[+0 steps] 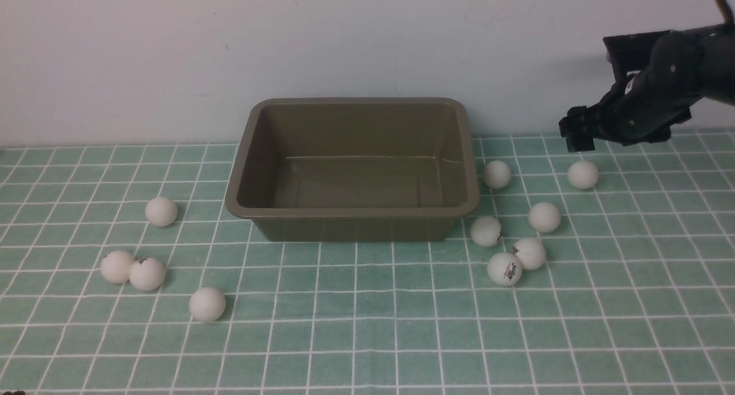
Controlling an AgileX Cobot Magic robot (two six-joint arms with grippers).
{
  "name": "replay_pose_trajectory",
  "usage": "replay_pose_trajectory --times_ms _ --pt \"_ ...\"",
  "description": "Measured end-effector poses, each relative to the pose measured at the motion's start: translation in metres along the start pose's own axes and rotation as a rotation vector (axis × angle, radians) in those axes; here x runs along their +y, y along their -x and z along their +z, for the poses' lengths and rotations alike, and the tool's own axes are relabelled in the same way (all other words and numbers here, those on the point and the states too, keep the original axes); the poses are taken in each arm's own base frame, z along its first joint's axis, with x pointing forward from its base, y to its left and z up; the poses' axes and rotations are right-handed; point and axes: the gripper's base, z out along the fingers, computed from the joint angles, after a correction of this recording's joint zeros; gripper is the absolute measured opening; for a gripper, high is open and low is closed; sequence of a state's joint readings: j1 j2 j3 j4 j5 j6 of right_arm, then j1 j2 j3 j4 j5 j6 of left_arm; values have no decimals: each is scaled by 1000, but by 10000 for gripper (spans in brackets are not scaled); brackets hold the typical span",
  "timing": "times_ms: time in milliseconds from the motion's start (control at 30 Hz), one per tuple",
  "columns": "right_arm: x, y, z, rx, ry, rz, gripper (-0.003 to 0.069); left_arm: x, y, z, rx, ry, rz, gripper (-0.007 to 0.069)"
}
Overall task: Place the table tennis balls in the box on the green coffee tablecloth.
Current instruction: 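Reach for and grasp a ping pong ball on the table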
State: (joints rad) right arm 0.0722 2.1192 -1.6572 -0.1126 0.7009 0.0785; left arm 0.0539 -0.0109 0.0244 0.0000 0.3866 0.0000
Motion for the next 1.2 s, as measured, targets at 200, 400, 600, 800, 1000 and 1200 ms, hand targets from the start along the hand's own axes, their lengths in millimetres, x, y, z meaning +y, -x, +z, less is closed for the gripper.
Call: replay_pose_trajectory --times_ms 200,400,600,800,1000,1200 --pt "1 -8 16 44 0 -1 591 0 0 0 0 0 0 -4" --pt "3 -16 31 77 1 -3 591 0 0 0 0 0 0 -4" --pt "4 -20 40 89 3 -5 587 0 0 0 0 0 0 -4" --pt "5 -23 52 104 4 -6 487 0 0 0 0 0 0 -4" --pt "5 -19 51 82 7 -23 362 0 0 0 0 0 0 -4" --pt "5 -22 50 124 12 -29 362 0 0 0 0 0 0 -4"
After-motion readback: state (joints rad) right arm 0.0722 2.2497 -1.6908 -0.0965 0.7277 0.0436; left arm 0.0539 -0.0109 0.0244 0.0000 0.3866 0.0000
